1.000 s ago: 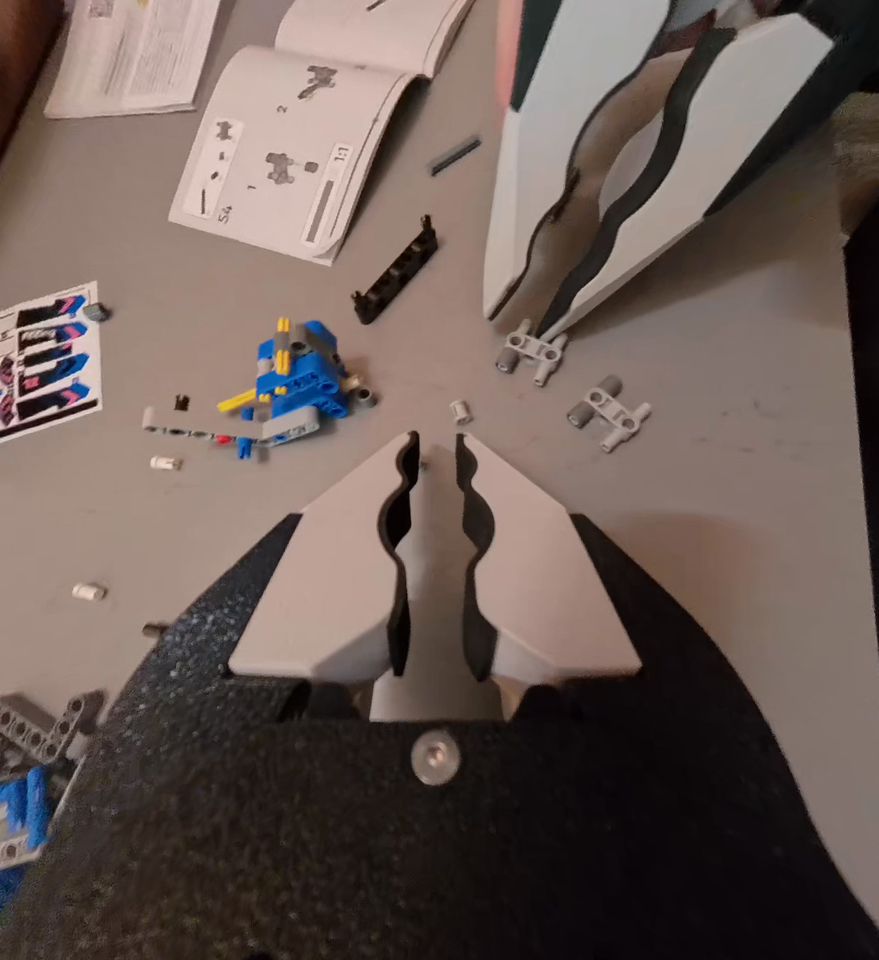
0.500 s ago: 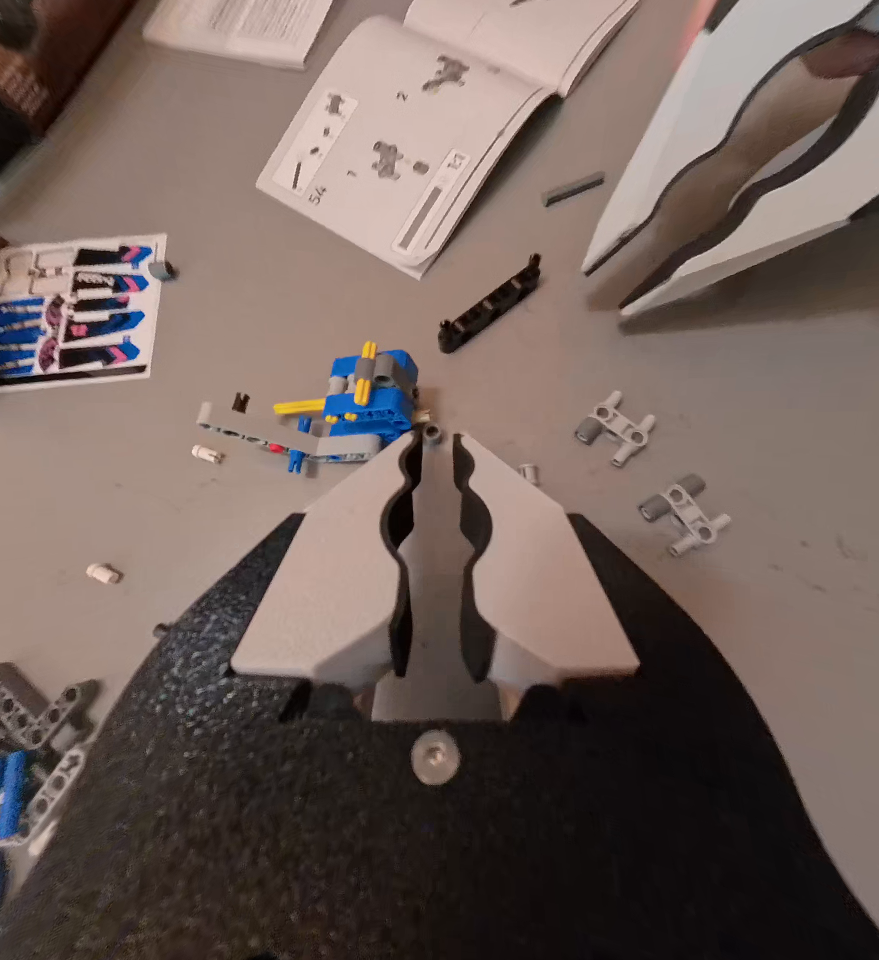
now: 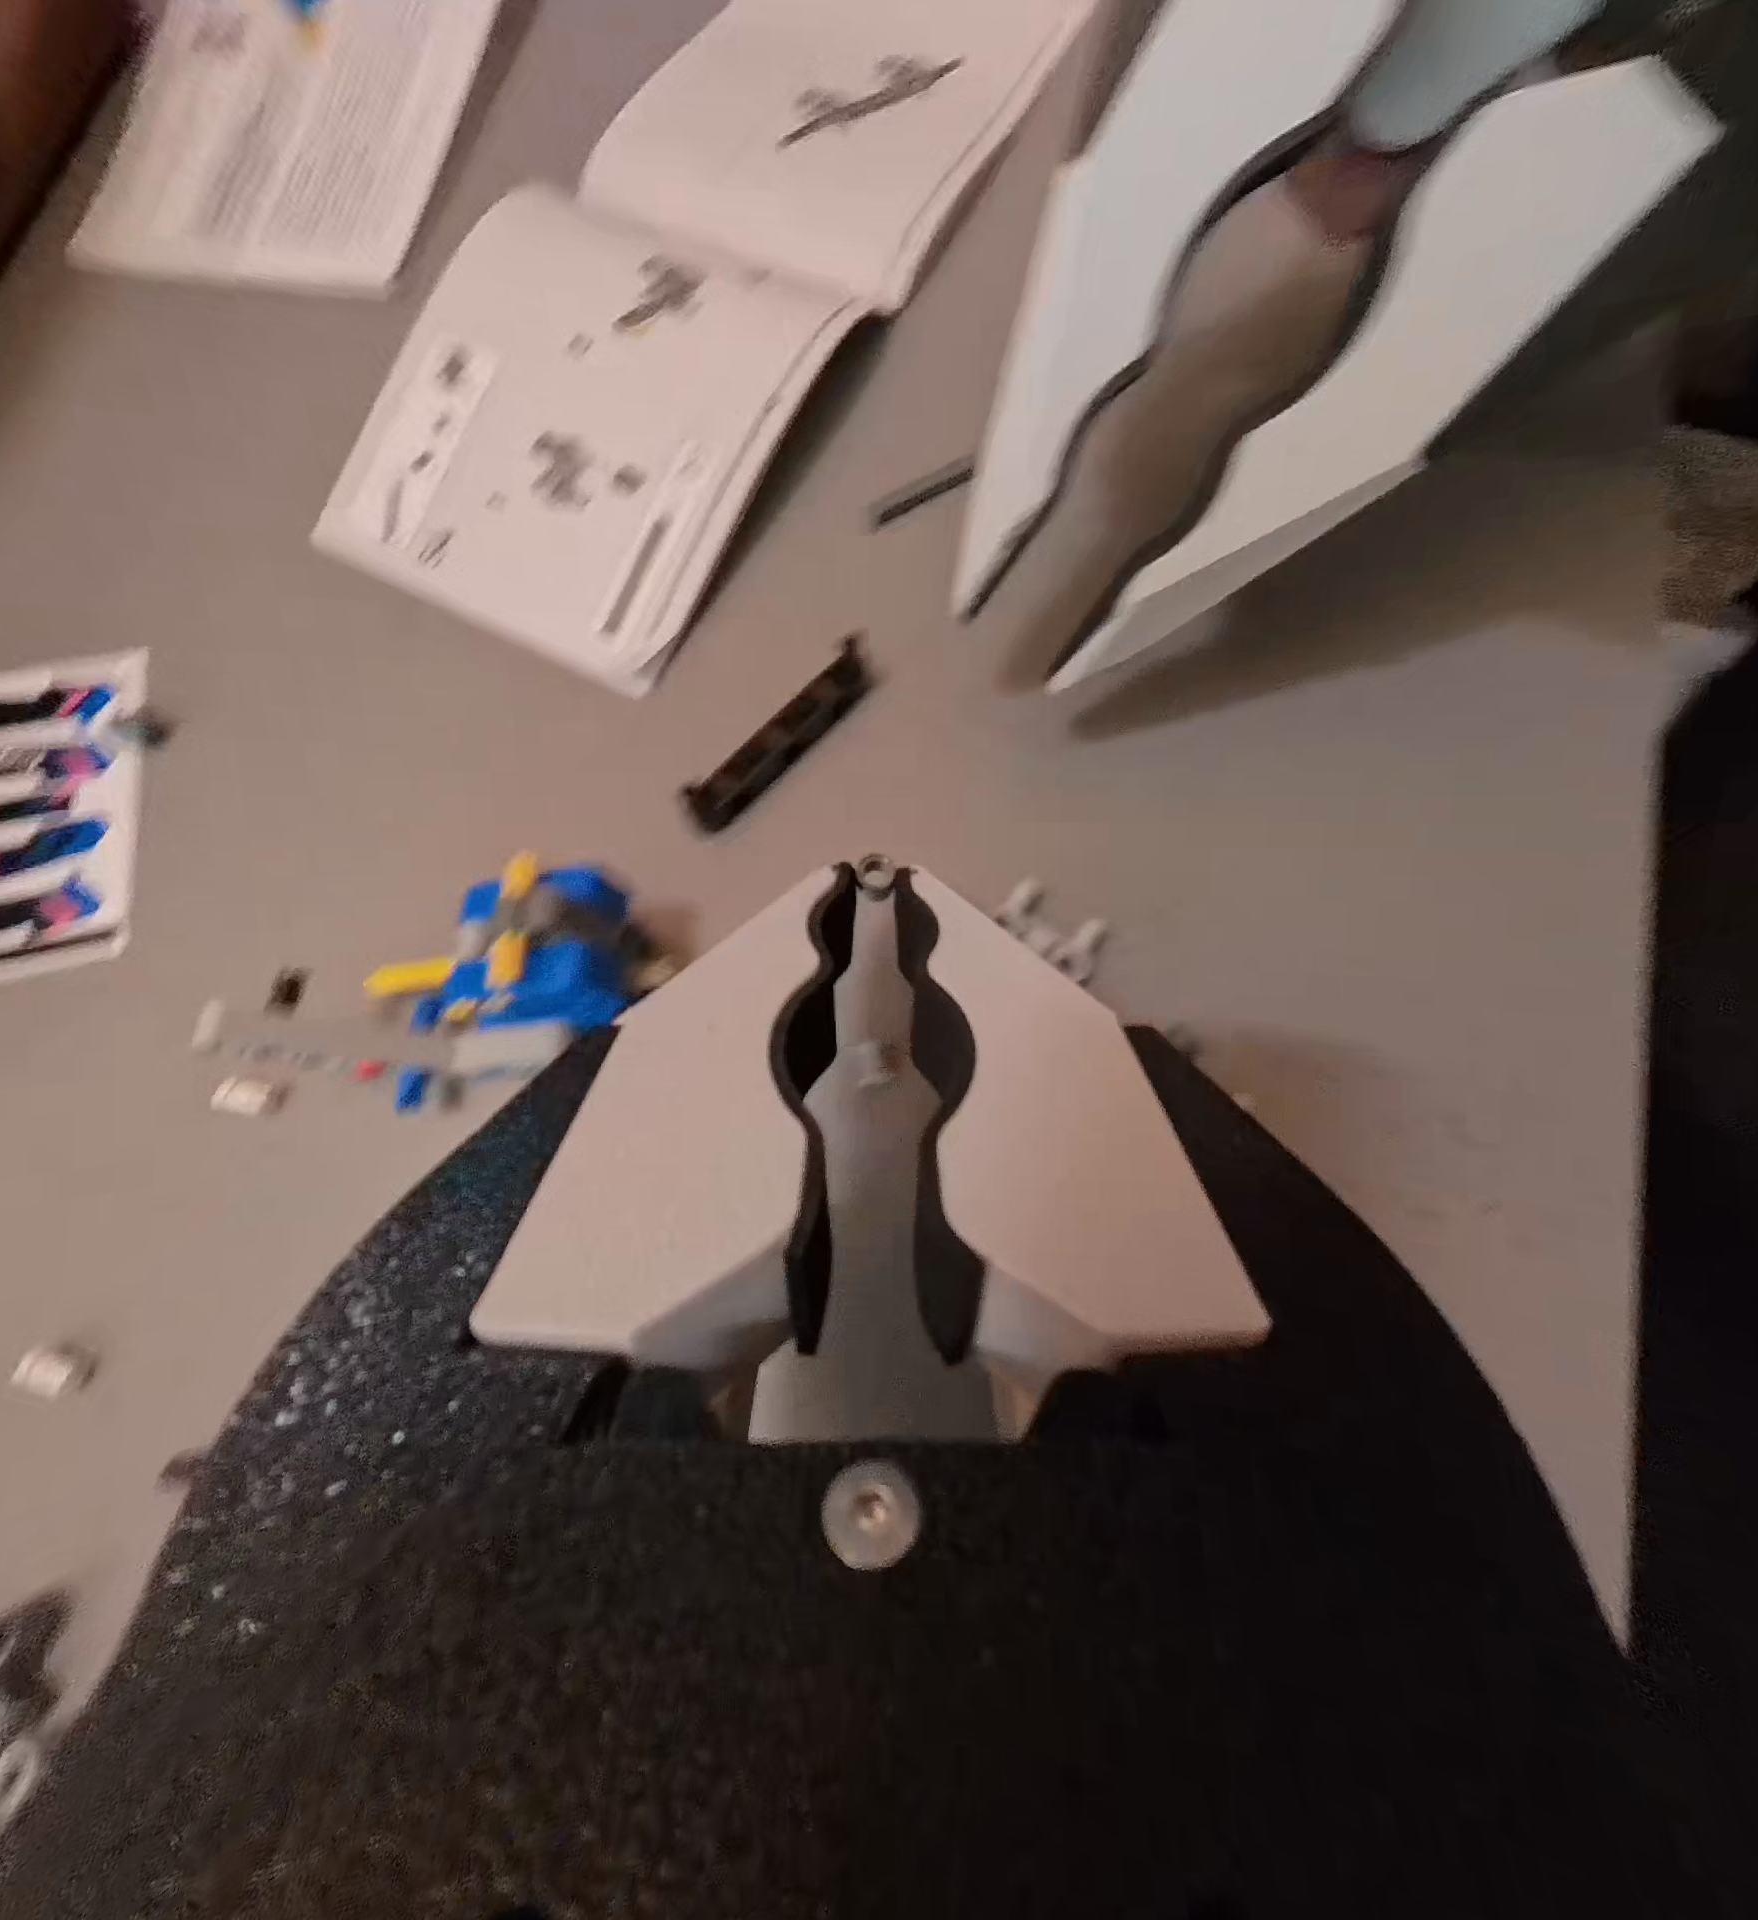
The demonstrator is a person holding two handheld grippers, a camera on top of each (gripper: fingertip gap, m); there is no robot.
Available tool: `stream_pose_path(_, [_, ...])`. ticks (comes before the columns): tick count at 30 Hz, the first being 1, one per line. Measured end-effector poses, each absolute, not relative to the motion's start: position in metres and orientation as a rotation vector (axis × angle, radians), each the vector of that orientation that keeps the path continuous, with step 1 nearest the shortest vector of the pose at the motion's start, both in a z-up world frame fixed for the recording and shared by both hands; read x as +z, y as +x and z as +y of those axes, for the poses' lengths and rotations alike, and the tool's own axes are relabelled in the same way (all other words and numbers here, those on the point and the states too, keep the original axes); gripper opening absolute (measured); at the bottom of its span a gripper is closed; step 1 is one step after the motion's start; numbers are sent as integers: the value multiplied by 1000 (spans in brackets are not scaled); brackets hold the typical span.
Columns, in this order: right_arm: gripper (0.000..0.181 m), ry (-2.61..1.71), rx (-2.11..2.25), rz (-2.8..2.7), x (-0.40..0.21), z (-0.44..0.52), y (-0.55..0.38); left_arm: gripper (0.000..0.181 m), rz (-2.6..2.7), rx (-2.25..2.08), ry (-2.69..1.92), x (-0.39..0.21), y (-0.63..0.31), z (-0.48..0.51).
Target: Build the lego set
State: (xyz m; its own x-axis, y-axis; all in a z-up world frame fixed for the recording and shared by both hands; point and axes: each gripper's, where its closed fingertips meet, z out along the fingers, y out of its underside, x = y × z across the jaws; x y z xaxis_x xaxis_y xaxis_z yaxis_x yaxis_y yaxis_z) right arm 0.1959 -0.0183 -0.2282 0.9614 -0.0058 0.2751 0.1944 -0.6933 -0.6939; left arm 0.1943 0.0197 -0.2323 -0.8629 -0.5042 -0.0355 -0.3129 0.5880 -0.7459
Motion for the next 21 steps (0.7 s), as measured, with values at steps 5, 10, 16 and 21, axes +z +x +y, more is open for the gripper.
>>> stream_pose_path(5, [16,-2296,-229,-96,-229,-20,186,4,2672,-1017,-530,-251,184,-9])
stream_pose_path(10, [14,-2321,-250,-151,-236,-21,180,11,2708,-1052,-510,-254,178,-14])
stream_pose_path(16, [11,-2269,-245,-286,-233,-11,176,12,2676,-1083,-521,-239,177,11])
stream_pose_path(21, [12,-2350,-214,-288,-247,-10,183,11,2704,-1097,-547,-244,175,18])
